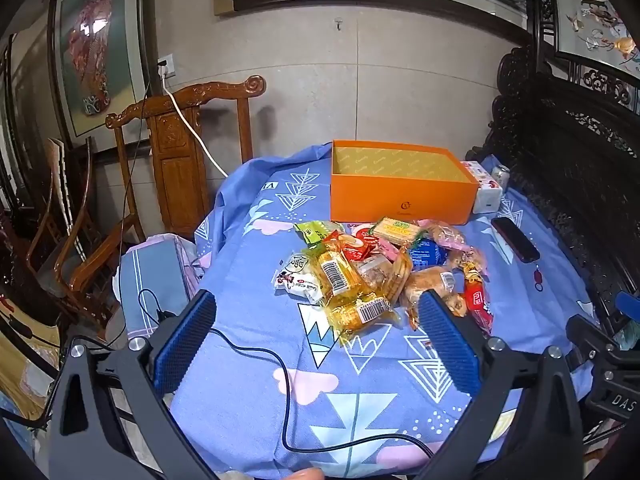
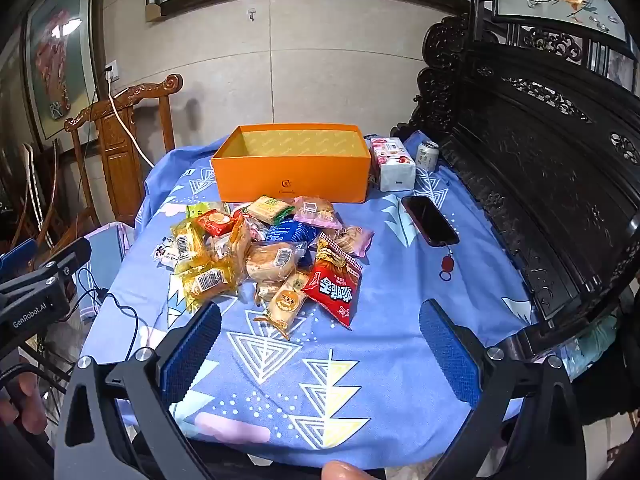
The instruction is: Organize snacks
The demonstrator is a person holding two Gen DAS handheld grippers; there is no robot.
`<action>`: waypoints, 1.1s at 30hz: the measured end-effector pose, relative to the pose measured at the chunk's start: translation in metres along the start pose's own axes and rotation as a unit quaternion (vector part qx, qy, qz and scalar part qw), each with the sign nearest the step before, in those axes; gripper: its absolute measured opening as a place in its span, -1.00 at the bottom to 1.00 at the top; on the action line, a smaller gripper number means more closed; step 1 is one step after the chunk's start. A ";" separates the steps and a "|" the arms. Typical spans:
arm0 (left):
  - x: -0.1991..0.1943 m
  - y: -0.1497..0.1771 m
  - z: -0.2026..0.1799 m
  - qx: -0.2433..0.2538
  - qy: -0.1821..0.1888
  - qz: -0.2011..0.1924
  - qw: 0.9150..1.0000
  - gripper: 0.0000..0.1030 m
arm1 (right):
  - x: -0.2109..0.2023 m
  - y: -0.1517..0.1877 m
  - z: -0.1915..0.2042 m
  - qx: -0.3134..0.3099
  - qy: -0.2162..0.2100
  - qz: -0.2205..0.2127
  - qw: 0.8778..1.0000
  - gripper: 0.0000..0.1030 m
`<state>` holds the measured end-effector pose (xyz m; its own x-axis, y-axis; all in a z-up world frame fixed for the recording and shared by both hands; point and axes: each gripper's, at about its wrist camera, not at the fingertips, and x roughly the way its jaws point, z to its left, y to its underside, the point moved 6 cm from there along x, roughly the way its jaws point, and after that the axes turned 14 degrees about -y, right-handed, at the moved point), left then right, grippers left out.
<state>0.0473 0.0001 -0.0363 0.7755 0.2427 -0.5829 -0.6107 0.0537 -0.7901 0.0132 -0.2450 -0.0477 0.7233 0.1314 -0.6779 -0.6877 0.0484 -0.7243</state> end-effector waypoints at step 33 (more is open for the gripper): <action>-0.001 0.000 0.000 -0.002 0.003 0.000 1.000 0.92 | -0.002 0.001 0.000 0.000 0.001 -0.002 1.000 0.93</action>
<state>0.0468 -0.0004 -0.0361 0.7761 0.2366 -0.5846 -0.6106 0.0499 -0.7904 0.0113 -0.2455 -0.0474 0.7267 0.1297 -0.6746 -0.6843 0.0489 -0.7276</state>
